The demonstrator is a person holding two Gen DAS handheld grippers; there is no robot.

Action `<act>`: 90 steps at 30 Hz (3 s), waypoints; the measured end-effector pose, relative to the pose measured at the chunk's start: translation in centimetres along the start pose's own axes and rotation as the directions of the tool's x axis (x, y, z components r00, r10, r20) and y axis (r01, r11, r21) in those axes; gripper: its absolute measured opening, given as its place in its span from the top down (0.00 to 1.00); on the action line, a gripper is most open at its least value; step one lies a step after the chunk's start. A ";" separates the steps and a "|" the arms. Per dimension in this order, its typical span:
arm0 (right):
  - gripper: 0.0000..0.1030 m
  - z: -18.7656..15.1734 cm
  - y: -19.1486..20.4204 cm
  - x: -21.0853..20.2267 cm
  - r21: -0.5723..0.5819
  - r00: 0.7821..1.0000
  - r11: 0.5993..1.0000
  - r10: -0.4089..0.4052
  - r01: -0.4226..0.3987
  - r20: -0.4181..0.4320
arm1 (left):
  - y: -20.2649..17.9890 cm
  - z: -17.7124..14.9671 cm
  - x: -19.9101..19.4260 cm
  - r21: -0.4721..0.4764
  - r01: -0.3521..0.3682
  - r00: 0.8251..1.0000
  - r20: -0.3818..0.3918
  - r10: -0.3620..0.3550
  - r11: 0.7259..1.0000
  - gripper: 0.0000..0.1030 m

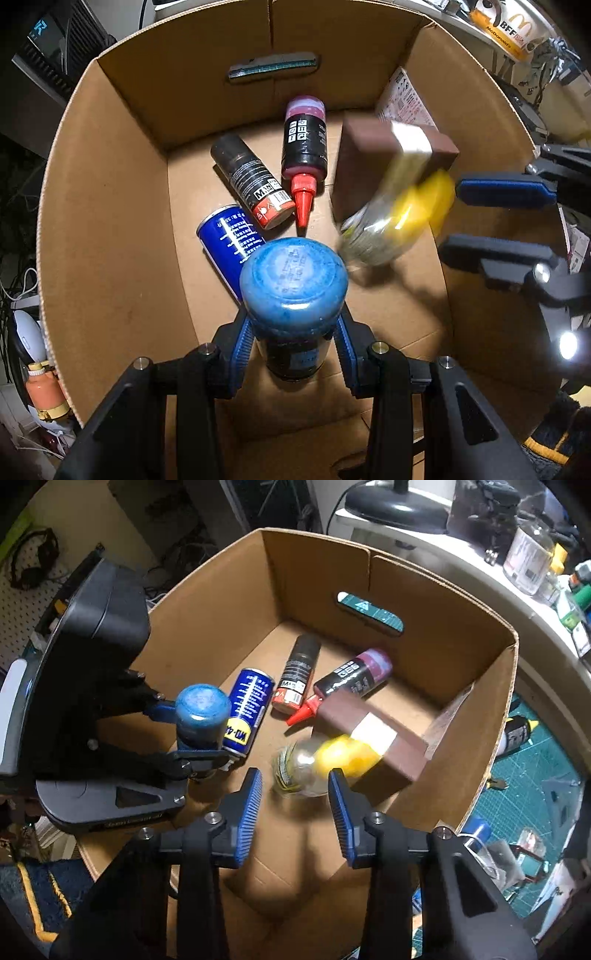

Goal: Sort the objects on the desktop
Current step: 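Lower the glue bottle and blue bottle into the cardboard box with both tools, then open both tools to drop the glue bottle and blue bottle into the box, then raise both tools out of the box and move them over the mat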

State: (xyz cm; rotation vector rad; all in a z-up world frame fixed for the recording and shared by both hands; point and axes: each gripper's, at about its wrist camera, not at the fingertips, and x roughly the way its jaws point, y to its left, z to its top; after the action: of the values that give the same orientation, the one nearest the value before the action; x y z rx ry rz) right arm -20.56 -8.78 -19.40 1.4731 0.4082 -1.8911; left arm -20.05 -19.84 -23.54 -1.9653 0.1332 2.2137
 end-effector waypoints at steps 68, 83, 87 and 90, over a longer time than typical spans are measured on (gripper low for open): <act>0.06 -22.5 -28.5 -20.0 0.467 0.932 0.879 -0.246 0.098 0.267 | -19.9 2.4 -12.4 -0.128 0.138 0.907 0.414 -0.074 0.982 0.18; 0.00 -24.5 -28.6 -19.5 0.348 0.950 0.934 -0.181 0.085 0.254 | -23.5 2.8 -9.8 -0.156 0.135 0.943 0.322 -0.079 0.979 0.00; 0.00 -24.1 -27.4 -19.9 0.334 0.949 0.938 -0.187 0.096 0.254 | -23.4 2.5 -9.9 -0.153 0.139 0.944 0.319 -0.084 0.978 0.00; 0.00 -23.5 -26.4 -19.9 0.308 0.954 0.944 -0.194 0.118 0.230 | -23.1 2.2 -10.1 -0.133 0.132 0.944 0.320 -0.084 0.982 0.00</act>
State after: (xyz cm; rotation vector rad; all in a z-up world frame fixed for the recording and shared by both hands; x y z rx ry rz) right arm -19.52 31.16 -12.30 1.3820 0.1306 -2.3174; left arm -16.62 2.46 -12.13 -1.6124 -0.1886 2.4886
